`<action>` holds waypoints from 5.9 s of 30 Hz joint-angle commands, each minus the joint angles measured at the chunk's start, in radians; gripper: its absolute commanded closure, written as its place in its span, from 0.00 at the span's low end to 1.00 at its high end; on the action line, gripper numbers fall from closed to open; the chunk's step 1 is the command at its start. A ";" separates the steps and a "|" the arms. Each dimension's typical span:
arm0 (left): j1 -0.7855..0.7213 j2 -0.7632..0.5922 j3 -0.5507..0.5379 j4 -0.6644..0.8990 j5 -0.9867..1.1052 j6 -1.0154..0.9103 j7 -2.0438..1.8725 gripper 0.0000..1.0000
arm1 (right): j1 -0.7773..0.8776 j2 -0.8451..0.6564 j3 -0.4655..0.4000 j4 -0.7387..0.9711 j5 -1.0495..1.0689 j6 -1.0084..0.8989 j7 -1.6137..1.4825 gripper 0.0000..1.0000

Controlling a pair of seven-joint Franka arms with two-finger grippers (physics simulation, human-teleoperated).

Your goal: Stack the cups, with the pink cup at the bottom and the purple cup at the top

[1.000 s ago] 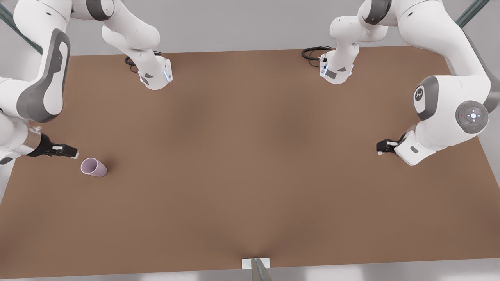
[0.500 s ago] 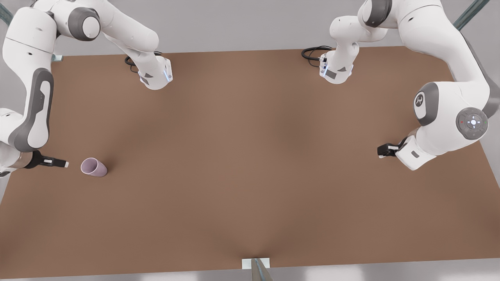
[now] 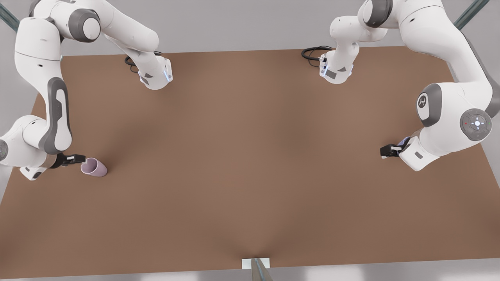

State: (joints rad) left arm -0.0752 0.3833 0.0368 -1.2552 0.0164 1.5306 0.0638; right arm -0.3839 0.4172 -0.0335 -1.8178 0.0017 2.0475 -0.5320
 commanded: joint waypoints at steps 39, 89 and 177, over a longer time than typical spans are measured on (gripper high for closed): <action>0.002 0.019 0.017 -0.006 0.000 0.005 0.001 0.00 | -0.020 0.037 0.035 -0.152 0.012 0.316 -0.296 0.79; 0.074 -0.113 0.112 -0.501 0.008 0.427 0.013 0.00 | 1.045 0.635 0.139 0.841 0.012 0.068 1.644 0.30; -0.503 0.281 -0.150 0.013 -0.049 0.522 -1.286 0.79 | 0.378 -0.293 -0.118 0.411 0.034 -0.526 0.428 0.00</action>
State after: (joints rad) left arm -0.5776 0.6642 -0.1141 -1.2435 -0.0308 1.9910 -0.8848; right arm -0.0058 0.1251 -0.1512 -1.4065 0.0354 1.5333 -0.0710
